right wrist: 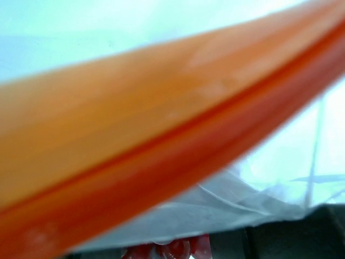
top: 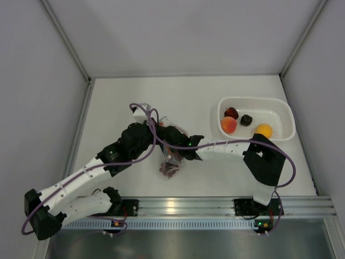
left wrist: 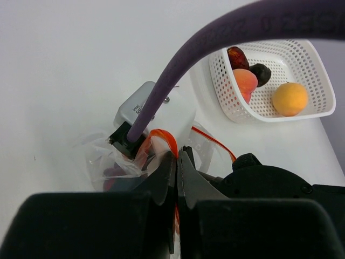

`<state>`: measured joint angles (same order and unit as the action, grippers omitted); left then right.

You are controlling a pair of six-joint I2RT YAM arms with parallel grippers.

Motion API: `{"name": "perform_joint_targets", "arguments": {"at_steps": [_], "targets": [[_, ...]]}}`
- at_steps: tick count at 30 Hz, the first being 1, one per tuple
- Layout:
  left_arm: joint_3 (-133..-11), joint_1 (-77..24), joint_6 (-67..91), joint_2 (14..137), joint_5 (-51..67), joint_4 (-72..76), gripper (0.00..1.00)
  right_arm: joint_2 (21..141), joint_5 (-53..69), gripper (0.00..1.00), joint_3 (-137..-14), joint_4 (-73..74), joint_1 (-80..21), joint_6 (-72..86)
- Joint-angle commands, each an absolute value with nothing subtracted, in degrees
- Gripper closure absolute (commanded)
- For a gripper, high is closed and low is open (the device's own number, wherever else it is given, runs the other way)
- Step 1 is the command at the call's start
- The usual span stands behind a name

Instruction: Open the zip-top bag and remove the fake food

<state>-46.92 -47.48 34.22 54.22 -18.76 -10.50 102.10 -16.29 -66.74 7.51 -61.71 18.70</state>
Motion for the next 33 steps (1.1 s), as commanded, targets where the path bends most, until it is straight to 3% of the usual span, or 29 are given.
{"name": "perform_joint_targets", "arguments": {"at_steps": [1, 13, 33], "targets": [[-46.4, -47.0, 34.4, 54.1, -20.8, -8.3, 1.00, 98.1, -20.1, 0.89, -67.9, 7.4, -64.3, 20.4], [-46.4, -47.0, 32.3, 54.8, -10.3, -6.1, 1.00, 98.9, -19.6, 0.88, -71.9, 15.5, -60.8, 25.9], [-45.4, -47.0, 33.2, 55.5, -18.9, -7.6, 1.00, 90.1, -15.1, 0.89, -62.1, 12.2, -56.8, 26.7]]}}
